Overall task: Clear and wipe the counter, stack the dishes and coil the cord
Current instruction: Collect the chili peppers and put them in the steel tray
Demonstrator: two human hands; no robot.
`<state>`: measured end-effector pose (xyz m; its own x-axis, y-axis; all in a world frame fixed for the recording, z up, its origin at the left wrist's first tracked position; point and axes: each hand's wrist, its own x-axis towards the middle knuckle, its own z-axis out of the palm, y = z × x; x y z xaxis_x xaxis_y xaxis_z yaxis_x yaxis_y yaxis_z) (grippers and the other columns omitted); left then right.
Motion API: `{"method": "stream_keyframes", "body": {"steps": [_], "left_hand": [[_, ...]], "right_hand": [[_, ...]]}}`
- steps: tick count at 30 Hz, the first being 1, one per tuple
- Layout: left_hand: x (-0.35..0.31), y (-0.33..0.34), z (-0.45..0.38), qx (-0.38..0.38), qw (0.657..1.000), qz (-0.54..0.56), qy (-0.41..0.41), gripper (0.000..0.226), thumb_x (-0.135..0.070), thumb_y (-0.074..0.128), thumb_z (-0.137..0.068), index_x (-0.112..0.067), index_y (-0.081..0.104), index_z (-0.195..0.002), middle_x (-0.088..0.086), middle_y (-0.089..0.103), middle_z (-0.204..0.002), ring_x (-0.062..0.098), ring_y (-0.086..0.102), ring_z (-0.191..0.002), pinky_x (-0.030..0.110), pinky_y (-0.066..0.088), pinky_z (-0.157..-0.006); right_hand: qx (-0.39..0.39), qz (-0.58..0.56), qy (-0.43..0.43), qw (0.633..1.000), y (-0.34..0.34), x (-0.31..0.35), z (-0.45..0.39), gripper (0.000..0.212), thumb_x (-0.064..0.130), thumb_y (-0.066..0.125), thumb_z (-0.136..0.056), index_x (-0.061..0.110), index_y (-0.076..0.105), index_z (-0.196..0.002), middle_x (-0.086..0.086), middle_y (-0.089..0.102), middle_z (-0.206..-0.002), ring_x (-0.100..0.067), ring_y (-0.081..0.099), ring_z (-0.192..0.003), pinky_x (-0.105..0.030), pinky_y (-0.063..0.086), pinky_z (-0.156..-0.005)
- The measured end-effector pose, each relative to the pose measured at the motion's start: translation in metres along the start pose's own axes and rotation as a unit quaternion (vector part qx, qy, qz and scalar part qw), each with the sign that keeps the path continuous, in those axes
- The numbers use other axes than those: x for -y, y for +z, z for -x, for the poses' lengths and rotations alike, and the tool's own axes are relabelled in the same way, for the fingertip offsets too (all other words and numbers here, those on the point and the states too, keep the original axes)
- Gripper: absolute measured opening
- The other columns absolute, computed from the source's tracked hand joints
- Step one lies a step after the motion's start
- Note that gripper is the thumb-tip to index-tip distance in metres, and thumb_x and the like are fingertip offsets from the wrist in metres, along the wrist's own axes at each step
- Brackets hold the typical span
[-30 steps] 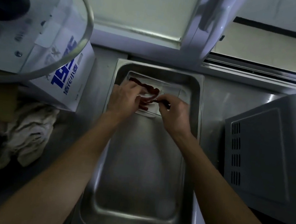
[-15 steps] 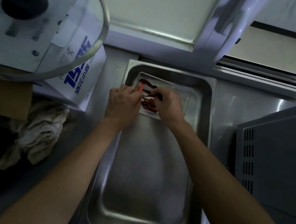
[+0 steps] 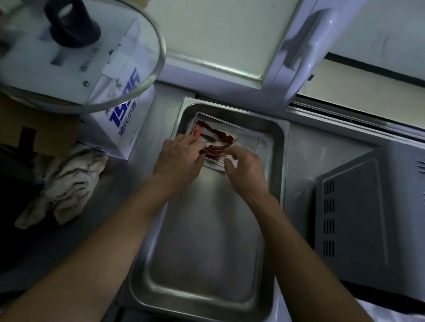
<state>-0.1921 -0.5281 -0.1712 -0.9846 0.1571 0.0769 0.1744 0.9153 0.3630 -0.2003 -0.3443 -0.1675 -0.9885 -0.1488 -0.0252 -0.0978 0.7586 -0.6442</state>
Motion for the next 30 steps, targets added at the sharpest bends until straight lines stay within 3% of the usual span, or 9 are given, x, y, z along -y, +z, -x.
{"method": "stream_keyframes", "body": {"steps": [3, 7, 13, 20, 26, 30], "left_hand": [[-0.02, -0.007, 0.019, -0.005, 1.0, 0.01, 0.011, 0.027, -0.028, 0.054, -0.097, -0.015, 0.063, -0.118, 0.007, 0.064, -0.12, 0.027, 0.055, -0.11, 0.043, 0.043, -0.088], [-0.045, -0.004, 0.046, -0.005, 0.999, 0.023, 0.032, 0.025, -0.028, 0.056, -0.095, -0.018, 0.064, -0.117, 0.004, 0.065, -0.118, 0.027, 0.058, -0.11, 0.043, 0.047, -0.09], [-0.085, 0.005, 0.101, 0.032, 0.999, 0.025, 0.034, 0.032, -0.03, 0.055, -0.098, -0.019, 0.063, -0.127, 0.003, 0.064, -0.127, 0.025, 0.055, -0.116, 0.043, 0.043, -0.094], [-0.13, 0.011, 0.166, 0.075, 0.994, -0.024, 0.07, 0.036, -0.035, 0.052, -0.099, -0.02, 0.059, -0.132, 0.004, 0.064, -0.128, 0.027, 0.055, -0.116, 0.043, 0.044, -0.092], [-0.197, 0.009, 0.229, 0.113, 0.986, -0.072, 0.101, 0.042, -0.039, 0.05, -0.099, -0.02, 0.054, -0.136, 0.005, 0.062, -0.13, 0.028, 0.054, -0.118, 0.045, 0.045, -0.093], [-0.258, 0.006, 0.274, 0.119, 0.981, -0.064, 0.142, 0.042, -0.038, 0.051, -0.097, -0.02, 0.054, -0.135, 0.004, 0.061, -0.131, 0.029, 0.053, -0.119, 0.044, 0.044, -0.092]], "right_hand": [[0.008, 0.019, 0.003, 1.0, -0.016, 0.008, 0.037, 0.027, 0.017, 0.061, -0.095, 0.014, 0.066, -0.122, -0.005, 0.068, -0.123, -0.019, 0.063, -0.11, -0.033, 0.051, -0.096], [0.006, 0.041, 0.023, 0.999, -0.031, 0.007, 0.091, 0.029, 0.021, 0.06, -0.097, 0.016, 0.064, -0.125, -0.002, 0.065, -0.128, -0.017, 0.06, -0.116, -0.031, 0.047, -0.1], [-0.009, 0.038, 0.03, 0.999, -0.049, -0.006, 0.176, 0.028, 0.019, 0.061, -0.096, 0.017, 0.066, -0.123, -0.002, 0.067, -0.122, -0.016, 0.061, -0.109, -0.02, 0.041, -0.087], [-0.009, 0.059, 0.04, 0.997, -0.071, -0.036, 0.26, 0.032, 0.024, 0.059, -0.096, 0.017, 0.063, -0.127, -0.005, 0.066, -0.126, -0.022, 0.063, -0.111, -0.04, 0.052, -0.094], [-0.047, 0.071, 0.053, 0.995, -0.105, -0.063, 0.349, 0.038, 0.022, 0.062, -0.093, 0.015, 0.062, -0.13, -0.005, 0.064, -0.131, -0.028, 0.059, -0.12, -0.041, 0.048, -0.099], [-0.086, 0.054, 0.08, 0.992, -0.136, -0.08, 0.422, 0.039, 0.02, 0.065, -0.089, 0.014, 0.065, -0.127, -0.01, 0.066, -0.128, -0.035, 0.06, -0.115, -0.044, 0.05, -0.095]]}}
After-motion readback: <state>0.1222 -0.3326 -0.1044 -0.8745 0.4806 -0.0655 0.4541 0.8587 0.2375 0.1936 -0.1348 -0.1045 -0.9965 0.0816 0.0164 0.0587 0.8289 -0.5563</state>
